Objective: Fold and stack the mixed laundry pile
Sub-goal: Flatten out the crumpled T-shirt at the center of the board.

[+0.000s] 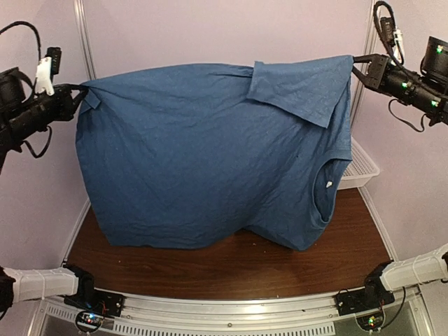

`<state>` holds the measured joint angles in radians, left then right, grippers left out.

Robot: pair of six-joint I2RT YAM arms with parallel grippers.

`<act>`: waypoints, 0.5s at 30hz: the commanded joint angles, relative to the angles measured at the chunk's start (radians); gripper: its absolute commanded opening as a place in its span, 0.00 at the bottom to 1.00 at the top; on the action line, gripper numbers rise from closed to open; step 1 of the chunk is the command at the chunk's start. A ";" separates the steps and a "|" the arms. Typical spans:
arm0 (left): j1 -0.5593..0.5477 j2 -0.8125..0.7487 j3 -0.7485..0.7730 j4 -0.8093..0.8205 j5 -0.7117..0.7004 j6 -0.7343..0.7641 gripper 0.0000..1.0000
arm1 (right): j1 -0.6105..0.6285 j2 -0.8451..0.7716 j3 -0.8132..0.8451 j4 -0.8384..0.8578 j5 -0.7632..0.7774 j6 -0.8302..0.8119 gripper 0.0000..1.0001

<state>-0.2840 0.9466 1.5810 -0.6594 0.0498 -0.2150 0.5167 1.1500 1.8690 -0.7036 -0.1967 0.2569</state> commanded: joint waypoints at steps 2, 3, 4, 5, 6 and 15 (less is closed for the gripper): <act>0.009 0.241 0.022 0.041 -0.137 -0.024 0.00 | -0.184 0.146 -0.060 0.140 0.004 0.034 0.00; 0.013 0.295 0.045 0.072 -0.138 -0.025 0.00 | -0.232 0.177 -0.060 0.176 -0.029 0.057 0.00; 0.019 0.349 0.080 0.098 -0.144 -0.029 0.00 | -0.277 0.219 -0.049 0.215 -0.072 0.076 0.00; 0.028 0.413 0.118 0.123 -0.141 -0.034 0.00 | -0.316 0.266 -0.023 0.243 -0.102 0.093 0.00; 0.042 0.477 0.172 0.150 -0.125 -0.035 0.00 | -0.351 0.316 0.019 0.266 -0.127 0.119 0.00; 0.158 0.951 0.839 0.264 0.070 -0.103 0.00 | -0.544 0.843 0.751 0.406 -0.409 0.398 0.00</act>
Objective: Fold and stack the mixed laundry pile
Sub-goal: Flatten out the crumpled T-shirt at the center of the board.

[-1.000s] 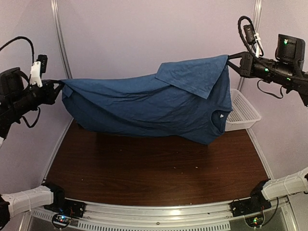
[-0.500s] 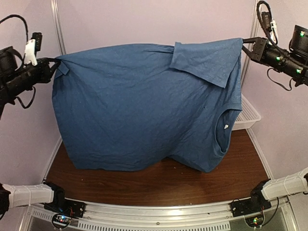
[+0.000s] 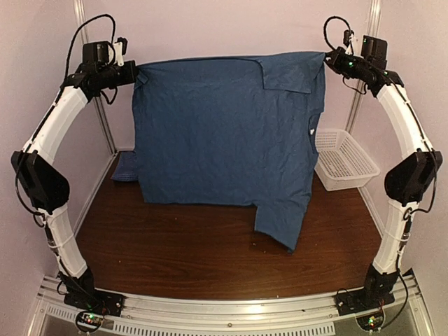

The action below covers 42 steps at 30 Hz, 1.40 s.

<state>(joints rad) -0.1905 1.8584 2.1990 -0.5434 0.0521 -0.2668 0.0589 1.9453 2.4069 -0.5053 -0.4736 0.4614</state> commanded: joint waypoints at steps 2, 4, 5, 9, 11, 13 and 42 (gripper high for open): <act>0.078 0.021 0.244 0.232 0.087 -0.062 0.00 | -0.124 0.054 0.199 0.381 -0.178 0.304 0.00; 0.082 -0.009 0.231 0.314 0.066 -0.038 0.00 | -0.140 0.052 0.189 0.492 -0.188 0.355 0.00; 0.084 -0.013 0.226 0.321 0.048 -0.021 0.00 | -0.140 0.055 0.185 0.535 -0.198 0.362 0.00; 0.109 -0.052 0.042 0.366 0.084 0.029 0.00 | -0.135 0.084 0.115 0.562 -0.260 0.338 0.00; 0.113 -0.089 -0.139 0.409 0.097 0.054 0.00 | -0.115 0.064 -0.051 0.612 -0.310 0.306 0.00; 0.114 -0.117 -0.324 0.427 0.097 0.066 0.00 | -0.082 0.028 -0.237 0.613 -0.338 0.221 0.00; 0.073 -0.859 -1.340 0.100 0.187 -0.119 0.00 | 0.150 -0.774 -1.431 0.223 -0.177 -0.048 0.00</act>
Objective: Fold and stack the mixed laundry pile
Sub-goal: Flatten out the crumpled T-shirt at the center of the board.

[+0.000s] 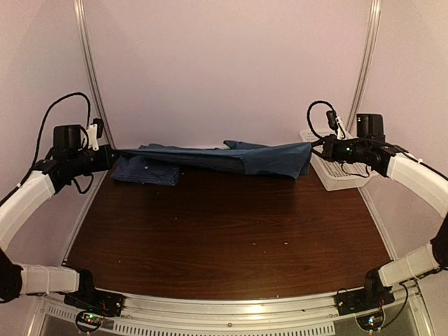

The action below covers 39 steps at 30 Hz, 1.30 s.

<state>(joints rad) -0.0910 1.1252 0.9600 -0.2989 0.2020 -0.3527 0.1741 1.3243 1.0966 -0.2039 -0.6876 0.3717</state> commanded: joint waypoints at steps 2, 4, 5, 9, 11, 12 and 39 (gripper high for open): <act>-0.048 -0.191 -0.179 -0.203 0.037 -0.073 0.00 | 0.060 -0.234 -0.229 -0.075 0.063 0.094 0.00; -0.078 -0.251 -0.274 -0.229 0.024 -0.135 0.00 | 0.072 -0.289 -0.360 -0.074 0.086 0.129 0.00; -0.123 -0.277 -0.308 -0.230 -0.005 -0.168 0.00 | 0.073 -0.306 -0.410 -0.074 0.092 0.142 0.00; -0.223 -0.270 -0.336 -0.309 -0.052 -0.279 0.00 | 0.077 -0.373 -0.576 -0.074 0.089 0.208 0.00; -0.249 -0.276 -0.354 -0.336 -0.066 -0.320 0.00 | 0.080 -0.419 -0.617 -0.086 0.094 0.240 0.00; -0.263 -0.278 -0.356 -0.356 -0.079 -0.340 0.00 | 0.080 -0.442 -0.630 -0.093 0.095 0.252 0.00; -0.291 0.254 -0.209 -0.232 -0.186 -0.274 0.06 | 0.073 0.030 -0.473 -0.012 0.216 0.184 0.19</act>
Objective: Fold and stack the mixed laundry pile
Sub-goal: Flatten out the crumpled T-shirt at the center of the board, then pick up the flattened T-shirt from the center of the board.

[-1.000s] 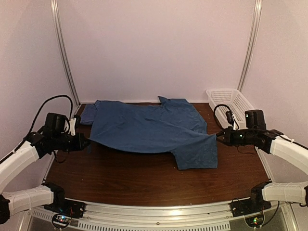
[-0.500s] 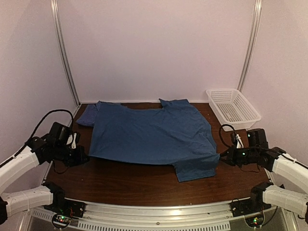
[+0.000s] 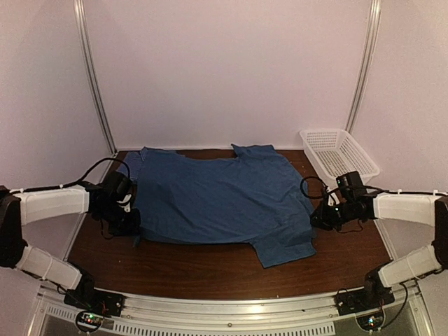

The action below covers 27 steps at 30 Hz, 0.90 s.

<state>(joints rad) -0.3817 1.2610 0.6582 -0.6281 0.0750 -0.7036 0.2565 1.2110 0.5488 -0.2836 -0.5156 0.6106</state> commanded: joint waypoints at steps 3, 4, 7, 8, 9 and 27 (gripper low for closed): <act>0.033 0.177 0.120 0.103 -0.095 0.109 0.30 | -0.023 0.181 0.132 0.024 0.058 -0.078 0.48; 0.050 0.170 0.116 0.109 -0.091 0.109 0.36 | -0.034 0.163 0.142 0.001 0.060 -0.085 0.52; 0.073 0.096 0.078 0.110 -0.050 0.084 0.43 | -0.067 0.064 0.146 -0.087 0.056 -0.109 0.67; 0.073 0.056 0.055 0.110 -0.023 0.062 0.43 | -0.068 0.022 0.141 -0.125 0.047 -0.117 0.69; 0.073 0.011 0.028 0.112 0.000 0.040 0.44 | -0.067 -0.018 0.131 -0.150 0.030 -0.115 0.69; 0.071 -0.271 -0.158 0.036 0.147 -0.153 0.61 | 0.082 -0.108 -0.149 -0.159 0.003 -0.009 0.71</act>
<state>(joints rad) -0.3092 1.0420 0.5430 -0.5777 0.1780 -0.7807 0.3054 1.1103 0.4393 -0.4438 -0.5430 0.5625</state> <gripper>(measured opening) 0.601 0.721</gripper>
